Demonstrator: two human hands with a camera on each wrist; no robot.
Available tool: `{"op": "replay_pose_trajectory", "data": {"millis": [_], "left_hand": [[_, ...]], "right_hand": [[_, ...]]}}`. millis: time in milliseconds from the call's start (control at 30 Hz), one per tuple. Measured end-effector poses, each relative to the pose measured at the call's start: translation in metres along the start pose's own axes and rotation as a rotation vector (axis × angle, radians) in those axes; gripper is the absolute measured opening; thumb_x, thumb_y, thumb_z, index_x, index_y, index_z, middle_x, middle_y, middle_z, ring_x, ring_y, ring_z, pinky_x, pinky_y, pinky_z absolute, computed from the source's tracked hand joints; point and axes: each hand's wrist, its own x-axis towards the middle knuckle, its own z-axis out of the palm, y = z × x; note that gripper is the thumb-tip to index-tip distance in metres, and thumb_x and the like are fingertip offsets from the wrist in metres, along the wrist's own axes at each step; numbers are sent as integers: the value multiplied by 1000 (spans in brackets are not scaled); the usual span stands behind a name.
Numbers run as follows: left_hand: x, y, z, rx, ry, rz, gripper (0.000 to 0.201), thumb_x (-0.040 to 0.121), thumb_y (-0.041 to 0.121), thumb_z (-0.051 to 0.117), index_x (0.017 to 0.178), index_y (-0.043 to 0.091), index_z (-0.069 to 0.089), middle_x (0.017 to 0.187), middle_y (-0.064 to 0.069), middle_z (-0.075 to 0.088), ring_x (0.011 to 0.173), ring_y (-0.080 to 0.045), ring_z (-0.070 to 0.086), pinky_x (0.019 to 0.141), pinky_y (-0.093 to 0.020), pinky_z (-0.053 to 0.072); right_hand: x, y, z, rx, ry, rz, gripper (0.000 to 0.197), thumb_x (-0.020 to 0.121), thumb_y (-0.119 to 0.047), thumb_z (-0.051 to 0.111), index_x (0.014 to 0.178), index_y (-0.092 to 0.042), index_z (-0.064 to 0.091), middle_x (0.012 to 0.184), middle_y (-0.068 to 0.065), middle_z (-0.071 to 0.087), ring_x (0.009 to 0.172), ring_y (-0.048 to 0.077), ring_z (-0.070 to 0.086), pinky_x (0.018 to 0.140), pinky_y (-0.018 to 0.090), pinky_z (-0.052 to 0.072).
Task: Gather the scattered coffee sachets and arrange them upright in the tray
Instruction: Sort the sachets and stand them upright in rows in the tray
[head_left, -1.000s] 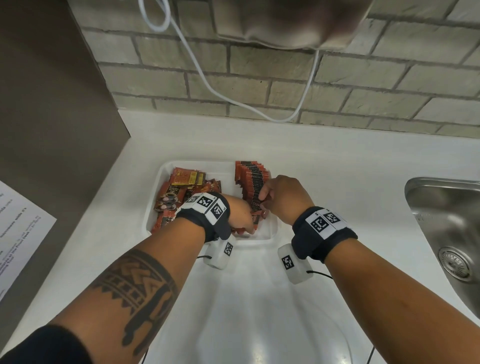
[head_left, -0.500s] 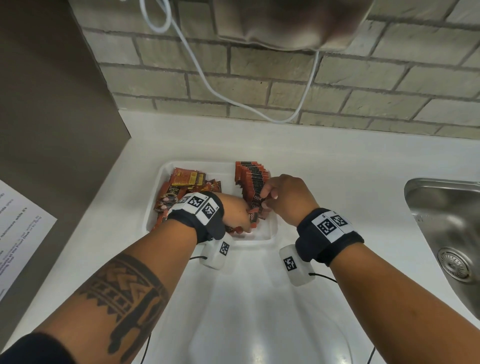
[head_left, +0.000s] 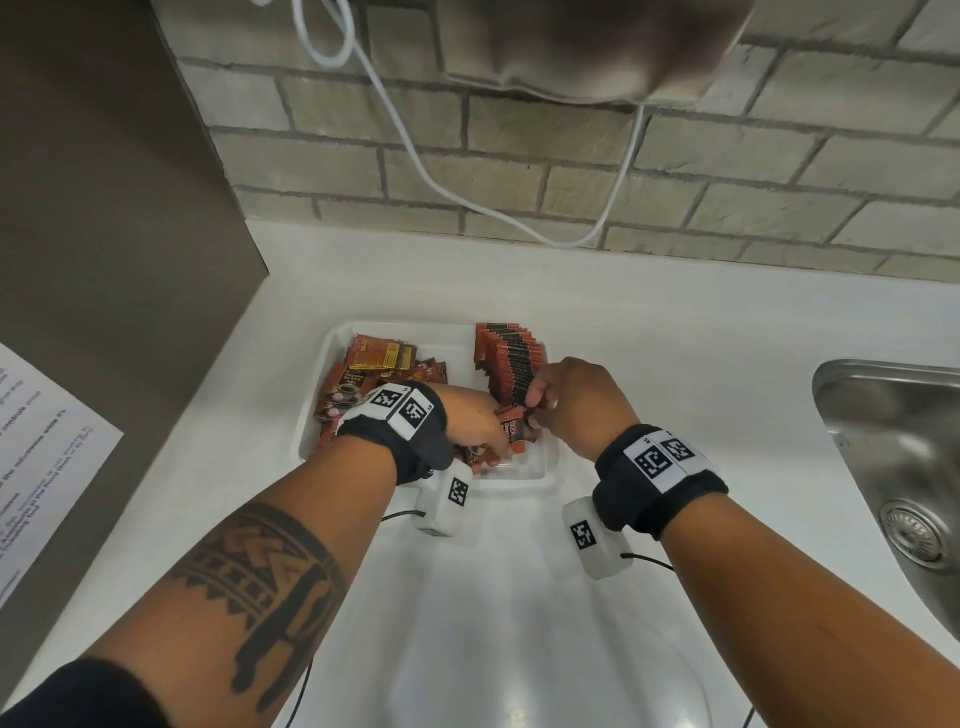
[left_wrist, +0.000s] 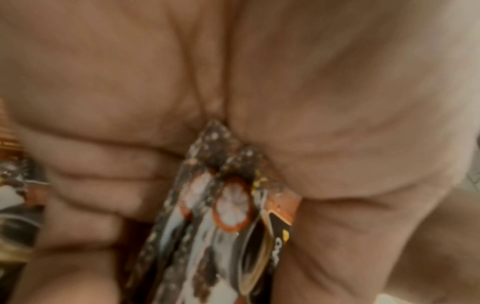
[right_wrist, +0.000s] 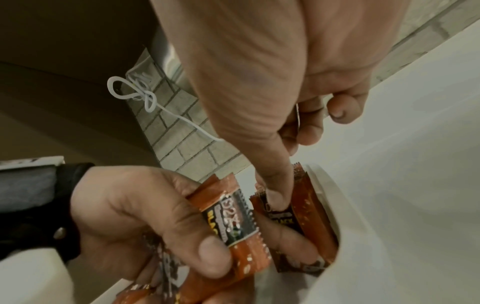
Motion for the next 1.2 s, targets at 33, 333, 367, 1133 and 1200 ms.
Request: {"op": "replay_pose_trajectory", "data": {"millis": [33, 333, 367, 1133, 1200], "left_hand": [[1, 0, 1, 16, 4, -5, 30, 93, 23, 67, 109, -2, 68, 100, -18, 68, 83, -24, 58, 71, -29, 48], [2, 11, 4, 221, -1, -43, 41, 93, 35, 65, 121, 5, 68, 105, -8, 68, 88, -21, 57, 78, -28, 50], [2, 12, 4, 235, 3, -44, 41, 93, 35, 65, 121, 5, 67, 104, -6, 67, 88, -21, 57, 73, -26, 48], [5, 11, 6, 150, 9, -30, 40, 93, 33, 66, 123, 6, 66, 108, -10, 70, 90, -23, 60, 80, -30, 51], [3, 8, 4, 133, 8, -27, 39, 93, 32, 67, 122, 7, 66, 116, -13, 71, 97, -26, 64, 89, -35, 53]], "right_hand": [[1, 0, 0, -12, -5, 7, 15, 81, -11, 74, 88, -23, 70, 93, -4, 58, 86, 17, 58, 63, 23, 38], [8, -1, -3, -76, -41, 26, 19, 85, -11, 69, 83, -29, 63, 94, -6, 53, 87, 16, 54, 74, 25, 39], [8, -2, -4, -76, -41, 23, 19, 85, -10, 69, 84, -28, 63, 94, -6, 53, 87, 15, 54, 74, 25, 39], [8, 0, -6, -42, -41, 15, 17, 82, -12, 76, 85, -26, 66, 83, -13, 52, 86, 15, 57, 67, 23, 38], [5, 1, -9, -13, -32, 6, 16, 83, -12, 75, 85, -25, 66, 89, -9, 57, 90, 17, 59, 68, 24, 39]]}}
